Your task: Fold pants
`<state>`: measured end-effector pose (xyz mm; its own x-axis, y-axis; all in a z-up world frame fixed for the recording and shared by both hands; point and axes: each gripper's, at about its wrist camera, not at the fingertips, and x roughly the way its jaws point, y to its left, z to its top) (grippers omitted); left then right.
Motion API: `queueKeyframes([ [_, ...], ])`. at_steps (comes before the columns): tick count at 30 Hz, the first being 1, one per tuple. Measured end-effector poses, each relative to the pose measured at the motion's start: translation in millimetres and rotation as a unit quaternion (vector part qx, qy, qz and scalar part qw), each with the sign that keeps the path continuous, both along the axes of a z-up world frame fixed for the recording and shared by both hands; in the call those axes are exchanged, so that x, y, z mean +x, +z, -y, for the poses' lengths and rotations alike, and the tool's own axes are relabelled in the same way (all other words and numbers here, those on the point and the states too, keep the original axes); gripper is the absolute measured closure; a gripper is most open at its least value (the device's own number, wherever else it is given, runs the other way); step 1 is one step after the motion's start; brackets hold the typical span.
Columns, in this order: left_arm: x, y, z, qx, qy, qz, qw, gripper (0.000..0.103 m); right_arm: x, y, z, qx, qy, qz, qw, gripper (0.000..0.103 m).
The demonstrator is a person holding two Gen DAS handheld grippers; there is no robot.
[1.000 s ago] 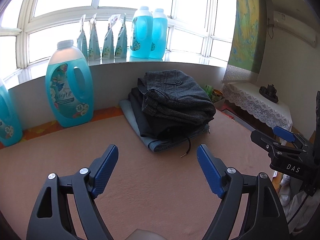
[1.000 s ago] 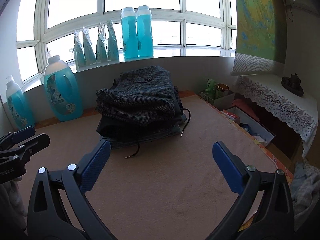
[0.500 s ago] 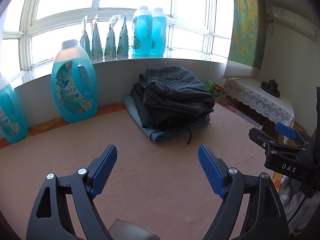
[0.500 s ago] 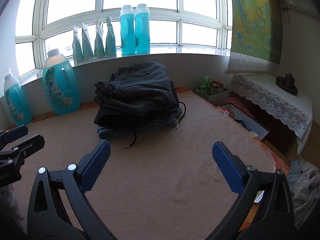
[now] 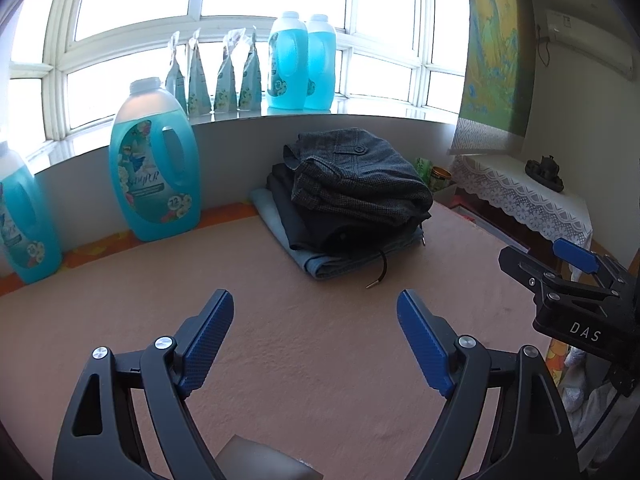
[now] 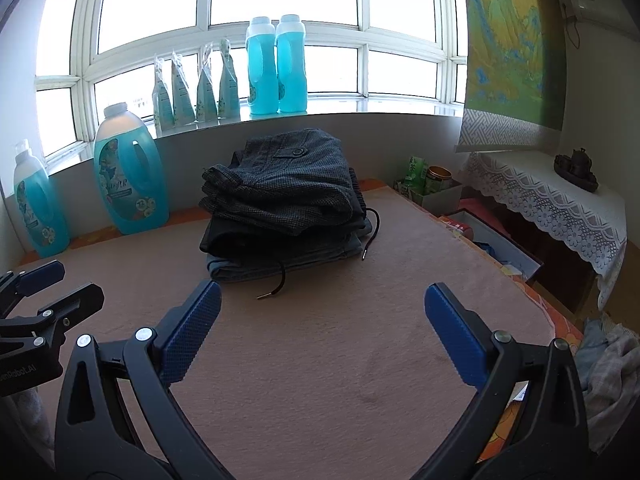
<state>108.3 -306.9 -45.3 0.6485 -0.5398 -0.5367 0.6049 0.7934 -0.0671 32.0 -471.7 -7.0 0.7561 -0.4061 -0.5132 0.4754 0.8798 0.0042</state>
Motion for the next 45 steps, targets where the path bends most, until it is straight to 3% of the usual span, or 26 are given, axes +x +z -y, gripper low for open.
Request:
queueKeyframes([
  [45,-9.9,5.3,-0.1,0.003,0.005,0.019,0.9998,0.019,-1.0,-6.1,-4.9,0.002,0.004,-0.003,1.0,0.0],
])
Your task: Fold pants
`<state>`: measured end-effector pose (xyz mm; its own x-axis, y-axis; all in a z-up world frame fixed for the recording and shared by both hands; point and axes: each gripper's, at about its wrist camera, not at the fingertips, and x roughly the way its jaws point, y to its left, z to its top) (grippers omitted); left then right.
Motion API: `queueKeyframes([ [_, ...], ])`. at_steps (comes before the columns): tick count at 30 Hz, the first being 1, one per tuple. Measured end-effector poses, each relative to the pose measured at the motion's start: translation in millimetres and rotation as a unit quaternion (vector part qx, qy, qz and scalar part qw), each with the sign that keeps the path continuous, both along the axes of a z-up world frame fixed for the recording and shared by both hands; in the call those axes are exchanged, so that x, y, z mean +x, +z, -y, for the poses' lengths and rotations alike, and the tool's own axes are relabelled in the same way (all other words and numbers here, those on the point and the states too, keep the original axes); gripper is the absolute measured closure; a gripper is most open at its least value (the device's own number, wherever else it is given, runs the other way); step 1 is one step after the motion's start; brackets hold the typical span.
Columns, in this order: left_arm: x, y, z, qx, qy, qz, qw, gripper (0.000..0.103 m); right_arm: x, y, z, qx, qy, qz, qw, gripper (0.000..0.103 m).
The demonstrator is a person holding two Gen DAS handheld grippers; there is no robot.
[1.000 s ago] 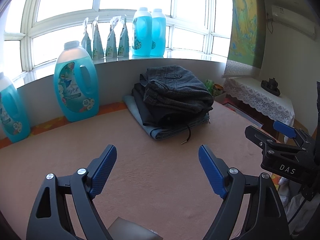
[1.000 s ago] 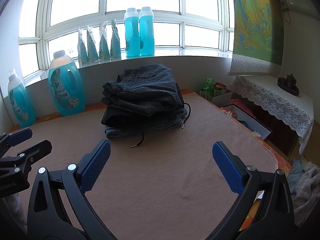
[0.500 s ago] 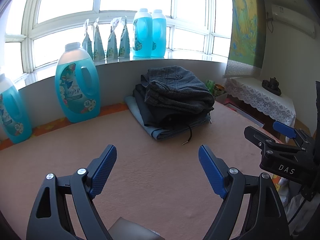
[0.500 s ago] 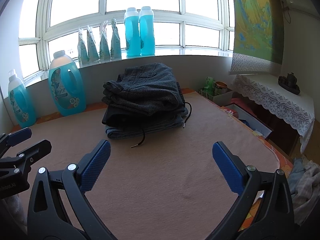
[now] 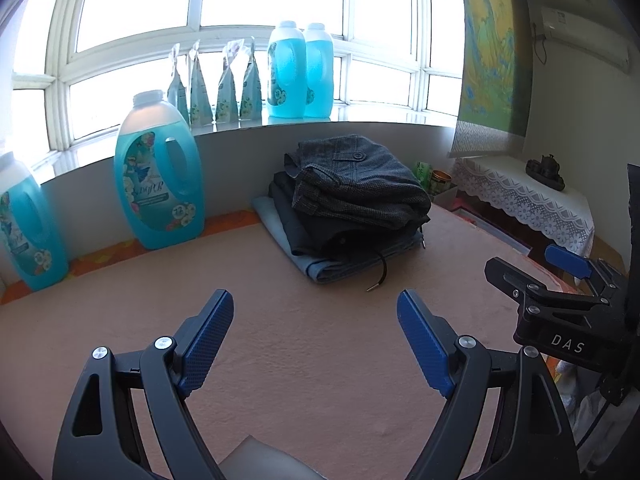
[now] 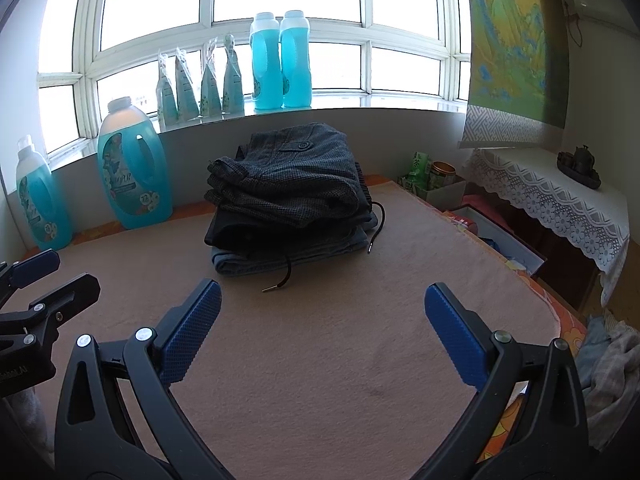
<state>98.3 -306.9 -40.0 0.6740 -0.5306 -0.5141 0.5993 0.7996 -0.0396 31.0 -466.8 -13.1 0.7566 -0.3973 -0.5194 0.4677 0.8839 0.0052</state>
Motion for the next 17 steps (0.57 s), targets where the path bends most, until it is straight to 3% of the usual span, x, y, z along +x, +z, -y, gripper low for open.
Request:
queueKeyframes([
  [17,-3.4,-0.6,-2.2,-0.001,0.005,0.014,0.9999,0.019,3.3,-2.8,-3.1,0.001,0.003,-0.001,1.0,0.0],
])
